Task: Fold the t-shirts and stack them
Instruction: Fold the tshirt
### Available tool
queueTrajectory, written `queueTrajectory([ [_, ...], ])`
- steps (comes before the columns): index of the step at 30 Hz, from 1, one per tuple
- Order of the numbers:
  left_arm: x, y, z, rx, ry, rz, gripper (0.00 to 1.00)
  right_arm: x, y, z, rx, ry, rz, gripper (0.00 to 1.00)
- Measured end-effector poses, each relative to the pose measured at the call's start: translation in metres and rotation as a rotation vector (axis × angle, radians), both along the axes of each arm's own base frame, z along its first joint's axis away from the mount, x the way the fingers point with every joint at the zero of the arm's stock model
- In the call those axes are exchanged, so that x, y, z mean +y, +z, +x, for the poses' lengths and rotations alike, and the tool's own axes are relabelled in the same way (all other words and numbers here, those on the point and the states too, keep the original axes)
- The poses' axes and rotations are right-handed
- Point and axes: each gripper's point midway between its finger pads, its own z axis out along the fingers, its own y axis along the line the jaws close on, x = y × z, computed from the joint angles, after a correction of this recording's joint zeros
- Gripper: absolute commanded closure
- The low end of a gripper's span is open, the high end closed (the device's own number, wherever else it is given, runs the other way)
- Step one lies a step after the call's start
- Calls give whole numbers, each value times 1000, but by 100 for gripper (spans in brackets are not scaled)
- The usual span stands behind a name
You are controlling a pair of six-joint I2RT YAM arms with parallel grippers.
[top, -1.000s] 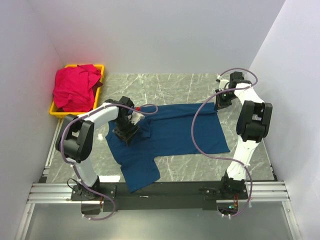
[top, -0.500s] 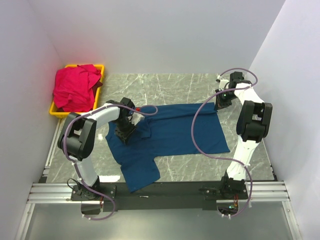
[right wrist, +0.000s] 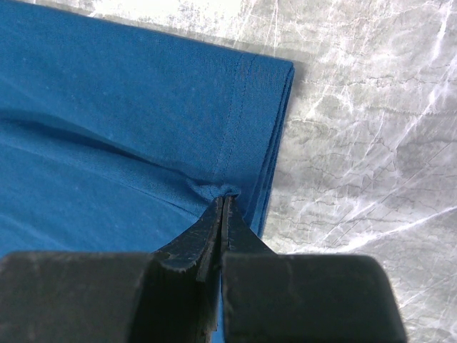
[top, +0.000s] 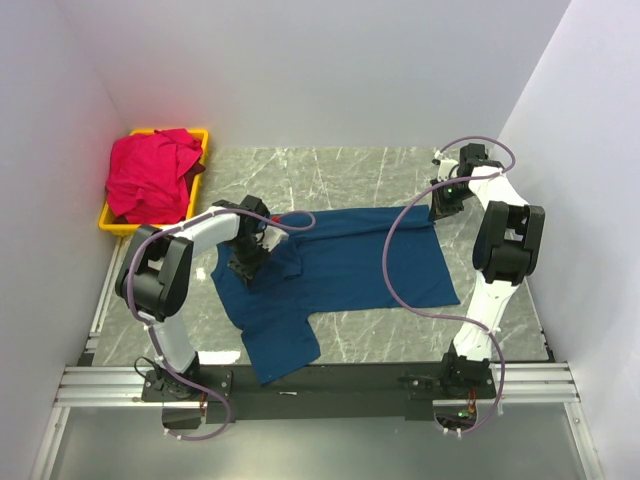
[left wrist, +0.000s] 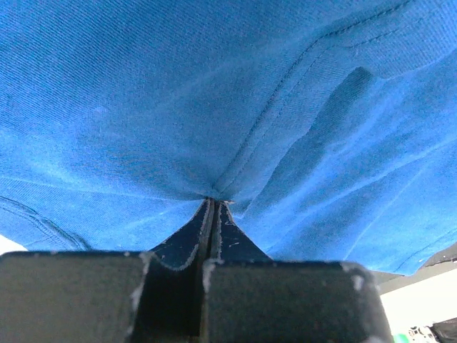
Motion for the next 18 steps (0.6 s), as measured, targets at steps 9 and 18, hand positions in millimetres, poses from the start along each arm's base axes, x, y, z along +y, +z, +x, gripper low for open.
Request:
queueTrajectory([
  [9, -12, 20, -4, -9, -26, -33, 100, 0, 0, 0, 1, 0, 0, 100],
  [18, -31, 41, -12, -9, -47, -89, 100, 0, 0, -1, 3, 4, -1, 100],
])
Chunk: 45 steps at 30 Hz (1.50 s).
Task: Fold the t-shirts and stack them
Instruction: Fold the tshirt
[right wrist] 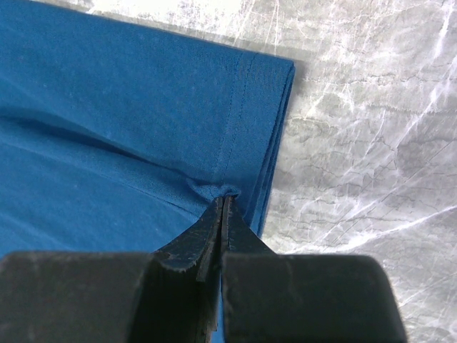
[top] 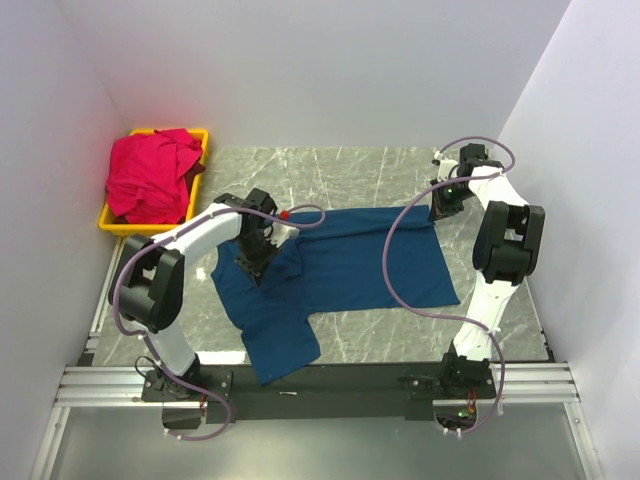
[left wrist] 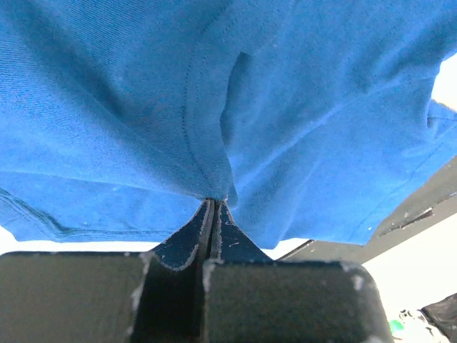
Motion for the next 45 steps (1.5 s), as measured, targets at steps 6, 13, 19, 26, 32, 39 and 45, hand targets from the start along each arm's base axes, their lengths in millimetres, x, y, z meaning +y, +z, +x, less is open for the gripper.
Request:
queueTrajectory([
  [6, 2, -1, -5, 14, -1, 1, 100, -2, -1, 0, -2, 10, -16, 100],
  [13, 13, -3, -7, 30, 2, 10, 77, -6, -3, -3, 3, 26, -41, 72],
  [19, 3, 23, 10, -1, -21, -55, 47, -10, -5, -11, 28, 56, -65, 64],
  [26, -47, 72, 100, -233, -20, -206, 41, -8, 8, -5, 8, 73, -66, 72],
  [32, -68, 42, 133, -222, 7, -214, 38, 11, 15, 3, -18, 115, -73, 73],
  [39, -87, 7, 132, -181, -13, -186, 42, 36, 5, -4, 3, 184, -97, 79],
  [45, -98, 6, 139, -218, -20, -199, 44, 25, -9, -7, 33, 167, -138, 83],
])
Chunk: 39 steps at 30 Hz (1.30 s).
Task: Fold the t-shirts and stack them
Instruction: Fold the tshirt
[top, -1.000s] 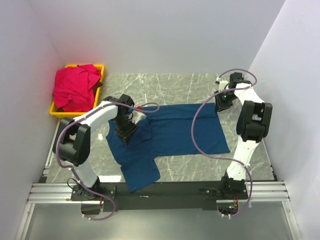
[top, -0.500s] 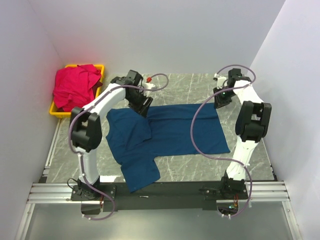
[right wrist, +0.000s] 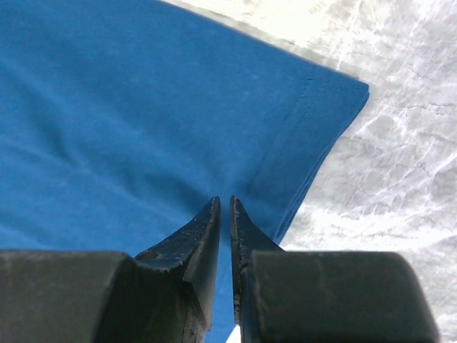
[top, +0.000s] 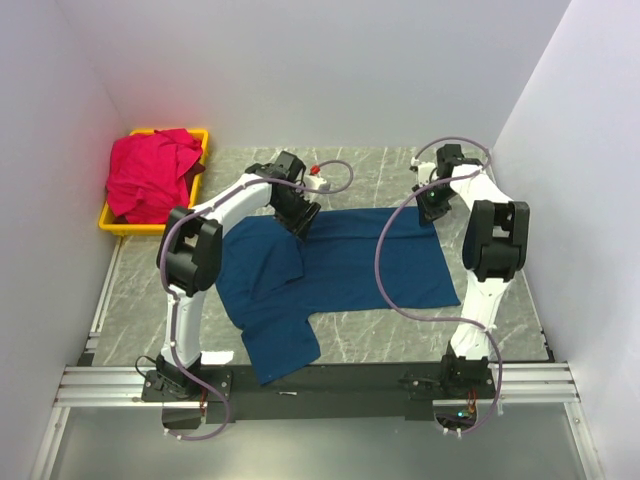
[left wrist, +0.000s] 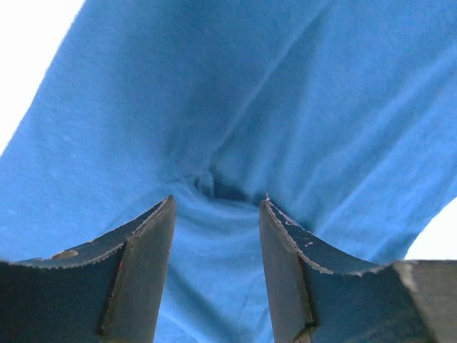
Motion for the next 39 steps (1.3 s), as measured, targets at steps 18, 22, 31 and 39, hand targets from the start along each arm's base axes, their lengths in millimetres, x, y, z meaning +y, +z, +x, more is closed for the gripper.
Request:
queueTrajectory([
  [18, -7, -35, 7, 4, -6, 39, 100, -11, -26, -2, 53, -29, -58, 85],
  [22, -5, -38, 1, 14, -15, 47, 99, -11, -26, -2, 55, -32, -58, 84],
  [31, 4, -34, -18, 19, -41, 56, 72, -11, -26, -3, 57, -34, -57, 77],
  [39, 23, -16, -20, 50, 13, -18, 53, -9, -21, -9, 72, -11, -43, 76],
])
